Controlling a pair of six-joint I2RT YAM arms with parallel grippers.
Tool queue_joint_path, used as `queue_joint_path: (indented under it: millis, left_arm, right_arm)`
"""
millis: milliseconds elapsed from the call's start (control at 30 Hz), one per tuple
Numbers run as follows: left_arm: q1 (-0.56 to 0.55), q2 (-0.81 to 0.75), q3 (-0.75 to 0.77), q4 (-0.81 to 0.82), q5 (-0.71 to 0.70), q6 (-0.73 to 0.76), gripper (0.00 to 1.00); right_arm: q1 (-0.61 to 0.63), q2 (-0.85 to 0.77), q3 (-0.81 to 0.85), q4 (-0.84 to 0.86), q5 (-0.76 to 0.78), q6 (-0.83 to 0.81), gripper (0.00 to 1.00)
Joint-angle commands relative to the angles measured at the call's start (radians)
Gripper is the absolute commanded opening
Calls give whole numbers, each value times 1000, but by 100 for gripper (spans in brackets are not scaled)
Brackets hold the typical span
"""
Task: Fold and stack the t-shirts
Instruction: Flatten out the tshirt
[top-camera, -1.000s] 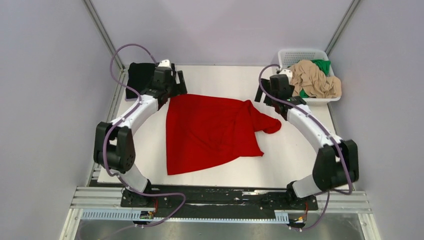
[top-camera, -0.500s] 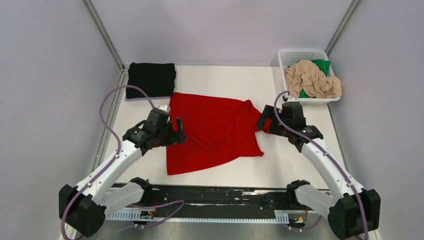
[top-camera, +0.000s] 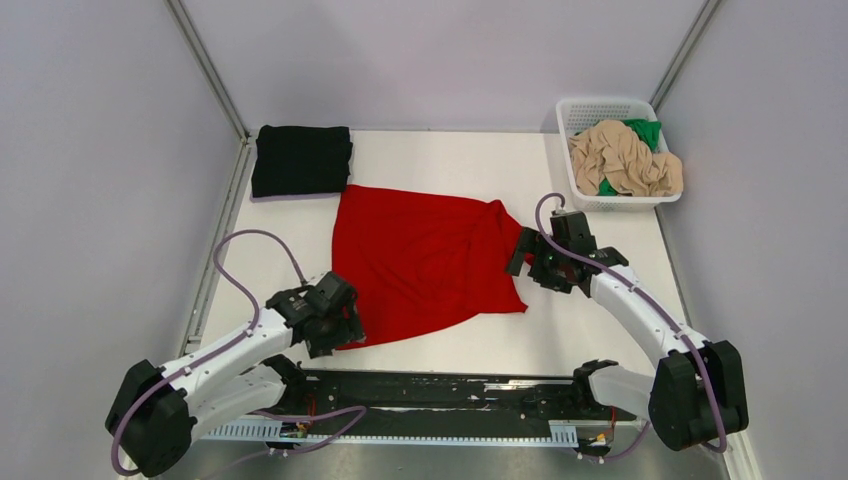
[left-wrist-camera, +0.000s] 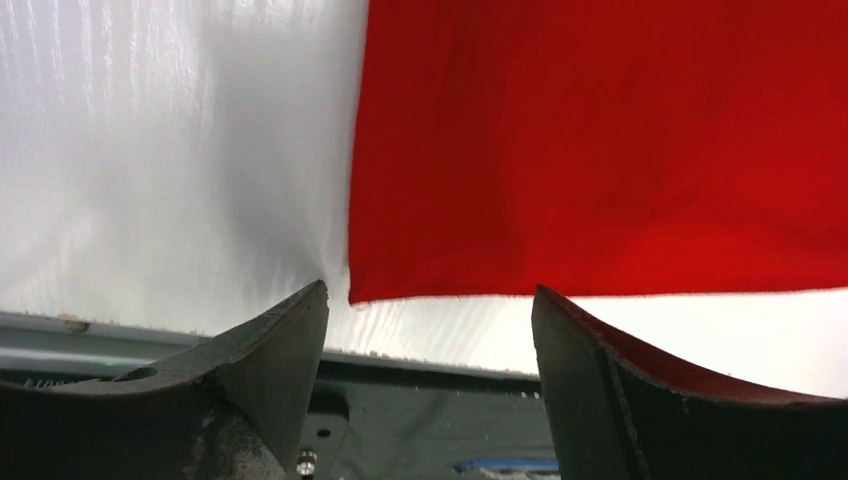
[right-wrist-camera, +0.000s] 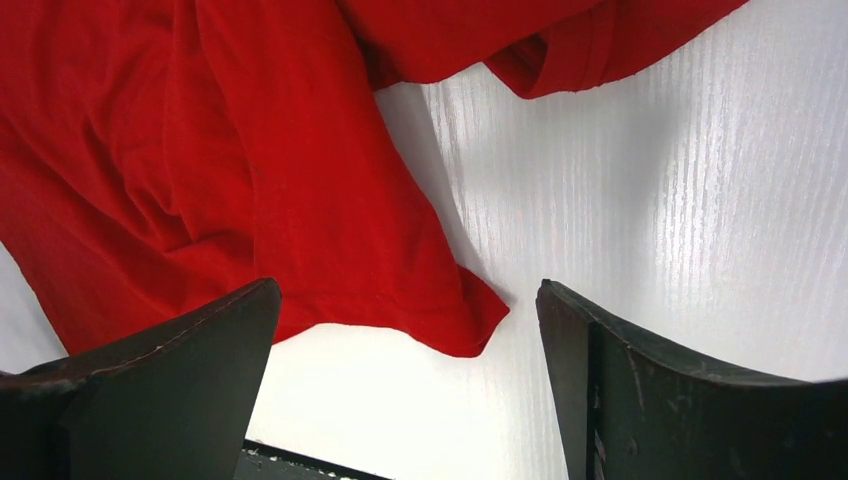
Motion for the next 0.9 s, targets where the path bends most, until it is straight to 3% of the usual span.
queue_joint_path:
  millis: [0, 200, 333, 467, 533, 867]
  left_arm:
    - [-5, 3, -27, 141, -121, -89, 79]
    - [-5, 51, -47, 205, -165, -118, 63]
    - [-5, 115, -55, 295, -124, -92, 46]
    - [-5, 166, -18, 287, -117, -54, 22]
    - [-6, 167, -1, 266, -117, -42, 1]
    - [-5, 111, 41, 215, -144, -12, 0]
  right_arm:
    - [5, -9, 2, 34, -11, 8, 100]
    - [4, -37, -12, 34, 19, 22, 100]
    - [5, -32, -11, 32, 25, 25, 100]
    - [4, -29, -7, -1, 16, 37, 98]
    - [6, -28, -12, -38, -2, 45, 96]
    - [90, 42, -83, -57, -9, 44, 73]
